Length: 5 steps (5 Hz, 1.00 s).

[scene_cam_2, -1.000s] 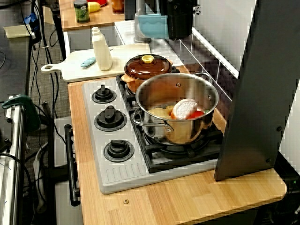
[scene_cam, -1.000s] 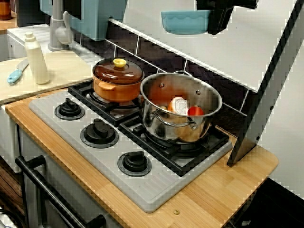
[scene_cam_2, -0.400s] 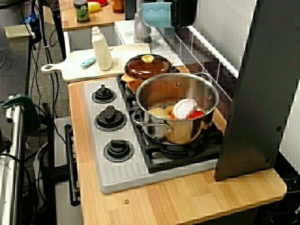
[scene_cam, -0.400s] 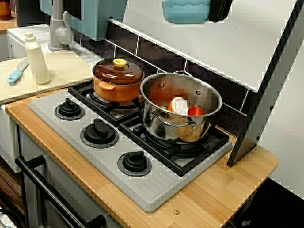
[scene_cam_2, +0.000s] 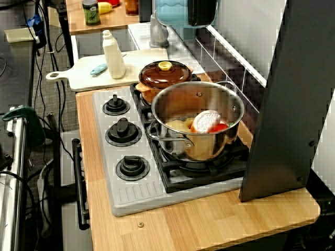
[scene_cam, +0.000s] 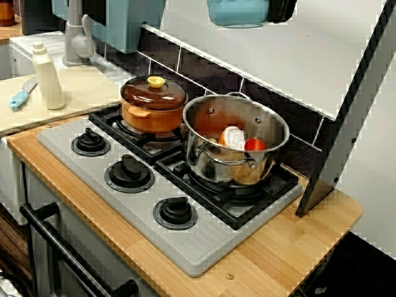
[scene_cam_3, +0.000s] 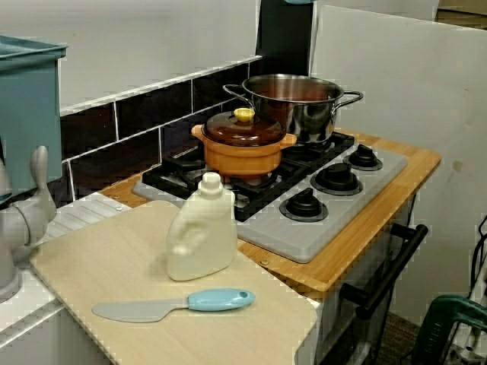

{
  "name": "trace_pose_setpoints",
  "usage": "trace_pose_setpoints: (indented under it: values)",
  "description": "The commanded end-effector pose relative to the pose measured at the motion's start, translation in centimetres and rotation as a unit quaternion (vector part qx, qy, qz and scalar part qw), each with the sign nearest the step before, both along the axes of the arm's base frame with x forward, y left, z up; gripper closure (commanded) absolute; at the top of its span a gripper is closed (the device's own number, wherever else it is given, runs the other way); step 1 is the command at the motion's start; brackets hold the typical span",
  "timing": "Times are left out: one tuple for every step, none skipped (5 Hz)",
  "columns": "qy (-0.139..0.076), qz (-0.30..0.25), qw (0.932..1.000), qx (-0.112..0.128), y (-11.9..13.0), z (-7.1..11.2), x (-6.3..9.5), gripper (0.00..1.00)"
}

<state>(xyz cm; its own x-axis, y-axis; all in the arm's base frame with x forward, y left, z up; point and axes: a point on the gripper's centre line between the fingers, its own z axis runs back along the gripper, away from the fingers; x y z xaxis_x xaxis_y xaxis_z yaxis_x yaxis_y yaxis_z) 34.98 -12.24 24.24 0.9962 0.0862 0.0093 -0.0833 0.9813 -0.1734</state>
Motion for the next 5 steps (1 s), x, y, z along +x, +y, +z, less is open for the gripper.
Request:
trace_pose_setpoints:
  values:
    - [-0.008, -0.003, 0.9996, -0.027, 1.1, 2.4, 0.1, 1.00]
    - [0.014, -0.008, 0.9989, -0.043, 1.3, 2.4, 0.5, 1.00]
    - [0.026, -0.008, 0.9982, -0.053, 1.5, 2.5, 0.8, 1.00]
    - [0.032, -0.007, 0.9978, -0.058, 1.6, 2.7, 0.9, 1.00]
    - [0.037, -0.006, 0.9973, -0.064, 1.8, 3.0, 1.1, 1.00]
